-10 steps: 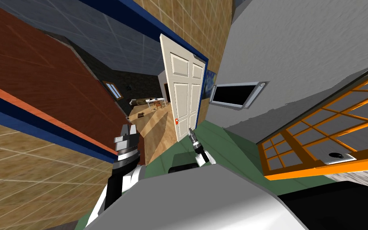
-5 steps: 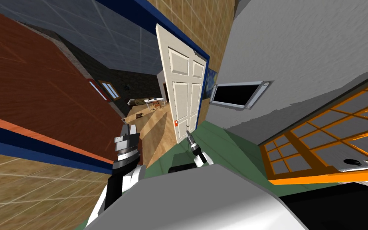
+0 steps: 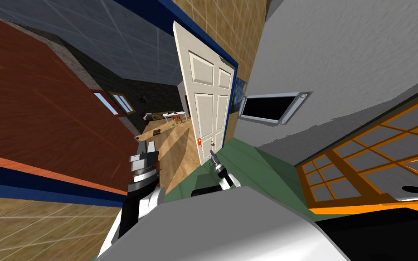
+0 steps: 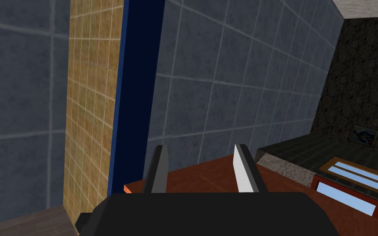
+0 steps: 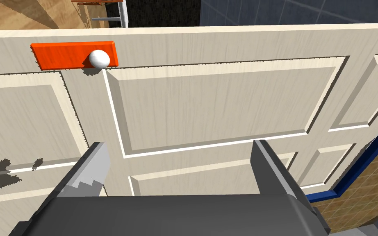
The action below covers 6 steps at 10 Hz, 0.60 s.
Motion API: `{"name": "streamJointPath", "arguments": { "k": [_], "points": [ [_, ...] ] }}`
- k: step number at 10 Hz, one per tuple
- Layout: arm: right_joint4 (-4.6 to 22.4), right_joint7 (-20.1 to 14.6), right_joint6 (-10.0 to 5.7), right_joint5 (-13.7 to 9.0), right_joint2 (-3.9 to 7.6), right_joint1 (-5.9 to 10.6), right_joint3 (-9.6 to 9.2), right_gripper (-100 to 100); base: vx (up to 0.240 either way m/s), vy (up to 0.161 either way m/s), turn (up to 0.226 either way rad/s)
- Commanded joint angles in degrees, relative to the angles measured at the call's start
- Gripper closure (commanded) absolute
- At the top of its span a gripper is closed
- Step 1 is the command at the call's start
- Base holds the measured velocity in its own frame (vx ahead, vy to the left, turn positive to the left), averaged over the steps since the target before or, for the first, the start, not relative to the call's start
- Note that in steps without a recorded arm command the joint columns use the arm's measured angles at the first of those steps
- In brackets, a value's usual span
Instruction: Push the door open
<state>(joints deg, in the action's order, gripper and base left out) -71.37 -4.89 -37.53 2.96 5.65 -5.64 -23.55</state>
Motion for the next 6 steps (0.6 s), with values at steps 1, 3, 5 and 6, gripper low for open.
{"name": "streamJointPath", "arguments": {
  "k": [1,3,5,6],
  "points": [
    [2.00,0.08,-0.52,-0.04,-0.24,0.54,-0.87,-100,0.106,0.000,-0.014],
    [4.20,0.02,-1.01,-0.16,-0.36,1.30,-1.79,-100,0.110,0.001,-0.016],
    [7.42,-0.08,-1.71,-0.32,-0.54,2.40,-3.12,-100,0.133,0.002,-0.023],
    [8.49,-0.12,-1.95,-0.37,-0.60,2.77,-3.57,-100,0.128,-0.008,-0.012]
  ]
}}
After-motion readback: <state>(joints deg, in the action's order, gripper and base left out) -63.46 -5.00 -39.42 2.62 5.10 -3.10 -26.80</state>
